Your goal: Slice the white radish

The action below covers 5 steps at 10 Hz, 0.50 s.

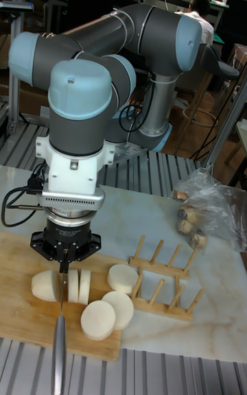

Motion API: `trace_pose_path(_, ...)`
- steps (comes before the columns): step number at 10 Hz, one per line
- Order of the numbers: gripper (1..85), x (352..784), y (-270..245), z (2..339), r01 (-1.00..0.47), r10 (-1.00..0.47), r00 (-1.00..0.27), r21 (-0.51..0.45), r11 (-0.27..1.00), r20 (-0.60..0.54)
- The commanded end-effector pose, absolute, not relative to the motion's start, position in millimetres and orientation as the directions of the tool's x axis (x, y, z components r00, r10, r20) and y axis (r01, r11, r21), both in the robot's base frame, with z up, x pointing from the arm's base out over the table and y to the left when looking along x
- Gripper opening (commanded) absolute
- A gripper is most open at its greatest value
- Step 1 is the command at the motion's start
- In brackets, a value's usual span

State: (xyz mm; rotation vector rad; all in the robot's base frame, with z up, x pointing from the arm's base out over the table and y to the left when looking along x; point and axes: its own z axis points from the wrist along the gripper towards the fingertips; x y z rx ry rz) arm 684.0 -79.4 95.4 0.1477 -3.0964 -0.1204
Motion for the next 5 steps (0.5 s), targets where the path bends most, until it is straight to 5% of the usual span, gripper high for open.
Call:
trace_pose_path(1, 13.0, 679, -73, 95, -0.107, -0.113, -0.992, 0.110, 0.988, 0.051)
trace_pose_path(5, 12.7, 669, -77, 96, -0.096, -0.102, -0.992, 0.079, 0.992, 0.075)
